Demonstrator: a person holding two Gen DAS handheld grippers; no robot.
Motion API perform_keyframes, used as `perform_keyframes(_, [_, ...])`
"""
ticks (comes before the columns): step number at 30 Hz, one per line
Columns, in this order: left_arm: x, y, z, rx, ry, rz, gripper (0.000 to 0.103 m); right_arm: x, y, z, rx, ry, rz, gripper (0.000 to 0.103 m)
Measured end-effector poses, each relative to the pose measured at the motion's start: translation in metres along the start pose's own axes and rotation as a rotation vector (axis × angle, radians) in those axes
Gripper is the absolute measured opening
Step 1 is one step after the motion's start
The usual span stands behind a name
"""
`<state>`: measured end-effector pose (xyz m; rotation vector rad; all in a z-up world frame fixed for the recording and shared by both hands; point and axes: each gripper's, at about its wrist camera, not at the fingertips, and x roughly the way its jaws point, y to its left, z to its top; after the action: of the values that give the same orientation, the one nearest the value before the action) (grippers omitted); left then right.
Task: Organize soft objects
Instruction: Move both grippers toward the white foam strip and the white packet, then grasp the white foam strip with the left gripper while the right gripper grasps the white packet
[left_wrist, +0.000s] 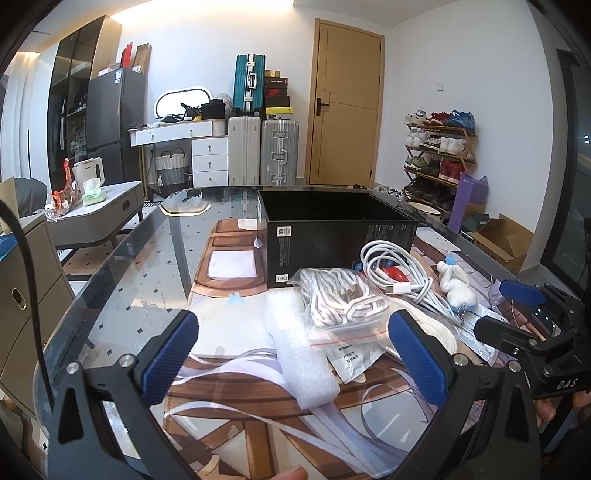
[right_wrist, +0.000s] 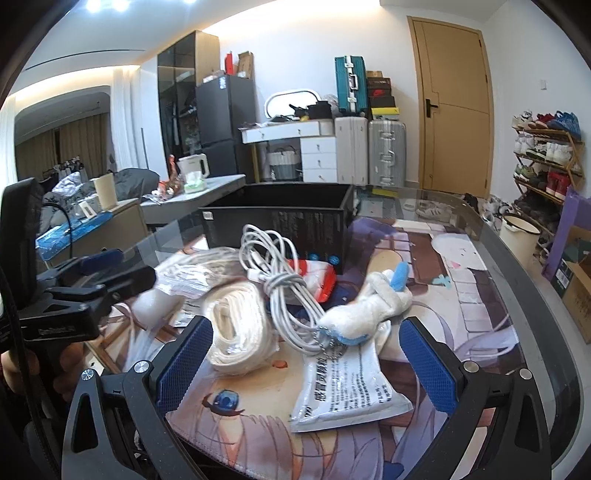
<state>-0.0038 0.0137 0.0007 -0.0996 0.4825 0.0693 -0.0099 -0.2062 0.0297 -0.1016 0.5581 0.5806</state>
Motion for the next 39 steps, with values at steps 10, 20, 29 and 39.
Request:
perform_keyframes(10, [0.006,0.002,0.0,0.015,0.032,0.008,0.103,0.012,-0.012,0.0,0.007,0.1,-0.045,0.103])
perform_keyframes(20, [0.012,0.009,-0.001,-0.013,0.072,0.003,0.103,0.03,-0.03,-0.008,0.021,0.192,-0.068,0.102])
perform_keyframes(29, [0.025,0.012,-0.009,-0.004,0.122,0.031,0.103,0.038,-0.032,-0.015,-0.008,0.214,-0.057,0.102])
perform_keyframes(39, [0.027,0.011,-0.012,-0.003,0.139,0.003,0.102,0.031,-0.021,-0.015,-0.054,0.197,-0.021,0.079])
